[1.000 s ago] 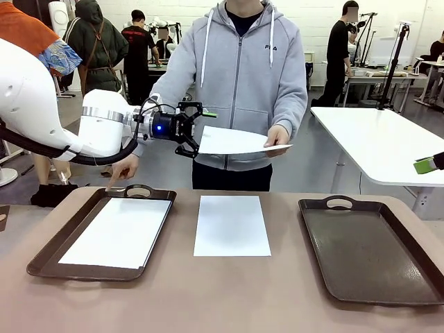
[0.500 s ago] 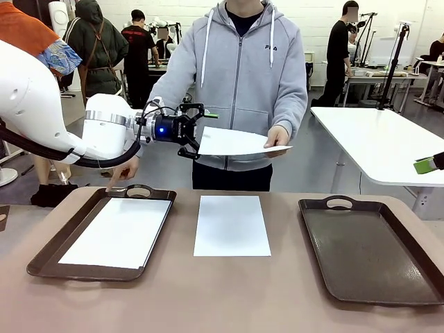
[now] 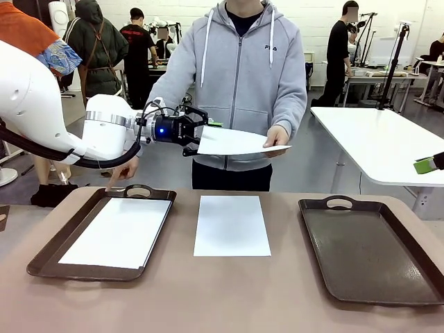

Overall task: Sort the A4 documents.
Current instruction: Receive the A4 Paper.

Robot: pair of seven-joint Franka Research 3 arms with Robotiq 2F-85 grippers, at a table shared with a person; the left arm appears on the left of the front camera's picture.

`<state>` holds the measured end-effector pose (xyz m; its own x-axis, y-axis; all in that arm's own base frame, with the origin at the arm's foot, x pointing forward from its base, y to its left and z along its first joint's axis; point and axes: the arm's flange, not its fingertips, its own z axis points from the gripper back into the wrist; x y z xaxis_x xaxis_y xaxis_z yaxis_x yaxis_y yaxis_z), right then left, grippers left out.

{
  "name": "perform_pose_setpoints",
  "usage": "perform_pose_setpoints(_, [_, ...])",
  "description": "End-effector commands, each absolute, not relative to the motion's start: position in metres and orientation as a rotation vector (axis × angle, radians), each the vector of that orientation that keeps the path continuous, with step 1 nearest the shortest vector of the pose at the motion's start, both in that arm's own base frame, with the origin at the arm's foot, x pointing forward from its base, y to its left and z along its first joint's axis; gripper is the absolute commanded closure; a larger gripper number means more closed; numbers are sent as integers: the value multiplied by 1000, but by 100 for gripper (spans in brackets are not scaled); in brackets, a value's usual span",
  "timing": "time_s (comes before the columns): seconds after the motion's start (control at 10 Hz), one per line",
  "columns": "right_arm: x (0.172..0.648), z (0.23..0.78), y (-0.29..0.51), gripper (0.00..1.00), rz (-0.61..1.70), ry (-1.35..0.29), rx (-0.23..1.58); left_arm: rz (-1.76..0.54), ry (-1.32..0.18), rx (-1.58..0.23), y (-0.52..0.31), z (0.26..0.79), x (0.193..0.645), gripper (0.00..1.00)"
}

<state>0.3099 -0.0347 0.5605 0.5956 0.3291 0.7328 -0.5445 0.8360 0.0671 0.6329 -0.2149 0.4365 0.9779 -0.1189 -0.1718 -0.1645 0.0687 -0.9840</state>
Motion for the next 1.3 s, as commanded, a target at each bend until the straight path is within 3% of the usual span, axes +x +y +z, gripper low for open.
perform_pose_setpoints(0.0, [311,559,-34,0,521,-781,314,-1,204,-1479,-214,437,635,70])
perform_pose_setpoints(0.3, [311,559,-34,0,521,-781,314,0,197,-1475,-211,435,632,100])
perform_pose_setpoints(1.2, [311,559,-34,0,521,-781,314,-3,196,-1488,-211,436,632,100])
